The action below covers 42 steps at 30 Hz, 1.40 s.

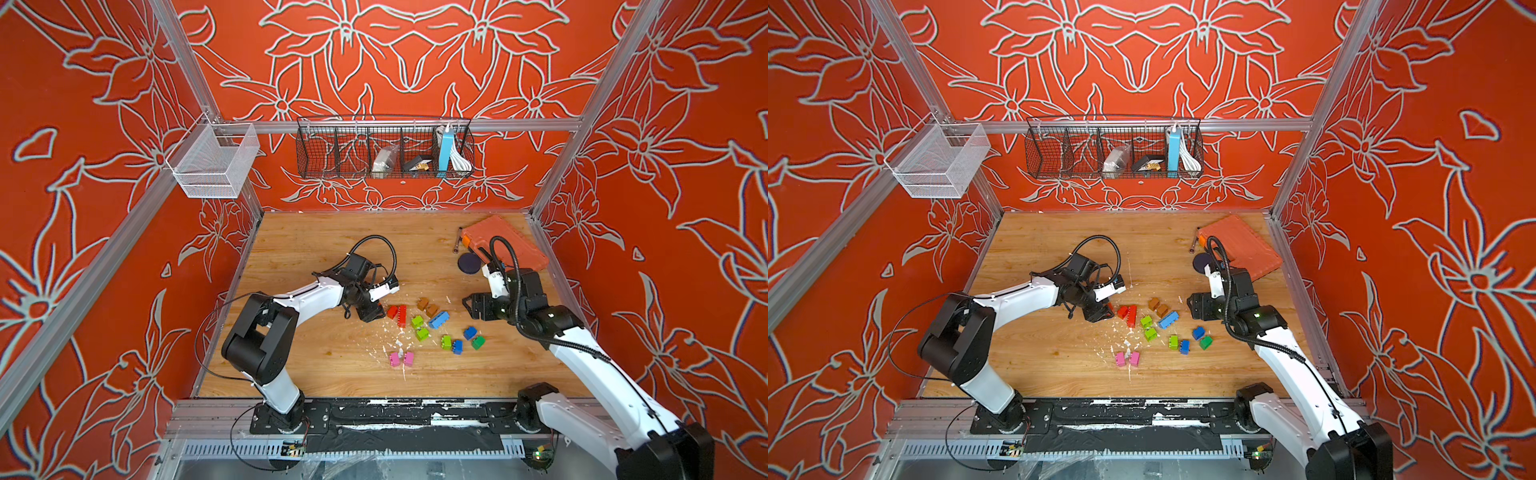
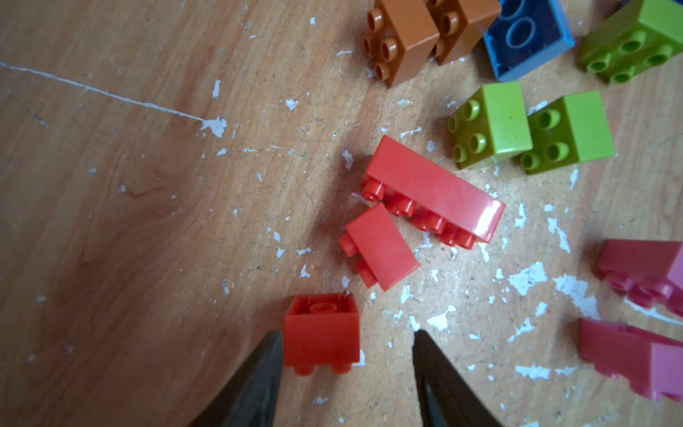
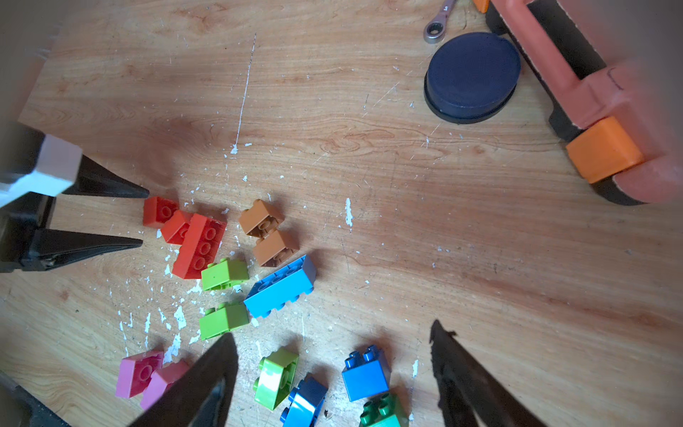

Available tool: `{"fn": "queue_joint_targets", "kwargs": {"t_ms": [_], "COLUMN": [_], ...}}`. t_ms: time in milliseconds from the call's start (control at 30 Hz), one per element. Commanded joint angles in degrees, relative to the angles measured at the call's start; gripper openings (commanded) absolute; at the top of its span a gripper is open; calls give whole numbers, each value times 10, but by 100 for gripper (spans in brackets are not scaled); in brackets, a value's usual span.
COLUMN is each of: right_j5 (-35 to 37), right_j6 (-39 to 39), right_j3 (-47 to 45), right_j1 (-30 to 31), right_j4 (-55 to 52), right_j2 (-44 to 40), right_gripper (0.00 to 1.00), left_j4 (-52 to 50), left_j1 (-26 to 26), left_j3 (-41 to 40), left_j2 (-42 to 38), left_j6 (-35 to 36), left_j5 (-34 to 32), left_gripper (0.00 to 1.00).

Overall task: Assemble the letter h with lego
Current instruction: Pick up the lego brick from the center of the board.

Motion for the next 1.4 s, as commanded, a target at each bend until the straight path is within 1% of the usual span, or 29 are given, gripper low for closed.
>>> {"fn": "queue_joint_targets", "kwargs": {"t_ms": [0, 67, 233, 367, 400, 467, 500, 600, 667, 767, 867, 967, 1033, 1100, 1167, 1267, 1367], "right_j5": [-9, -15, -16, -23, -23, -26, -29, -20, -3, 8, 22, 2, -17, -16, -17, -26, -15], "right_j6": [12, 14, 21, 19, 19, 20, 18, -10, -38, -82, -148, -235, -305, -355, -363, -331, -289], "right_j3": [9, 10, 5, 12, 13, 13, 14, 26, 26, -8, -52, -68, -52, -30, -17, 4, 27], "right_j1": [3, 4, 5, 8, 9, 11, 13, 35, 61, 112, 170, 220, 257, 293, 317, 337, 348], "right_j4": [-3, -1, 6, 4, 7, 16, 18, 19, 43, 147, 285, 387, 405, 415, 453, 527, 577], "right_j2": [-9, -8, -9, 0, 1, 2, 4, 10, 12, 5, 3, 41, 86, 128, 169, 228, 279], "right_gripper": [84, 83, 83, 82, 82, 82, 82, 83, 83, 83, 83, 83, 83, 83, 82, 77, 70], "left_j4": [-34, -42, -61, -64, -66, -82, -94, -146, -181, -216, -247, -282, -285, -253, -204, -136, -88], "left_j1": [-7, -7, -7, -7, -7, -4, -1, 20, 45, 87, 127, 162, 174, 183, 195, 205, 205], "left_j3": [25, 34, 45, 41, 43, 51, 55, 75, 87, 94, 97, 105, 97, 74, 48, 13, -7], "left_j2": [26, 38, 51, 43, 41, 36, 33, 9, -17, -49, -72, -79, -78, -83, -94, -104, -108], "left_j6": [12, 9, 1, -2, -5, -16, -23, -61, -99, -156, -217, -272, -310, -351, -395, -454, -498], "left_j5": [-20, -30, -36, -24, -24, -17, -6, 60, 116, 190, 260, 363, 425, 474, 496, 525, 543], "left_gripper": [48, 39, 38, 39, 37, 29, 28, 28, 28, 28, 29, 28, 28, 29, 28, 28, 28]}}
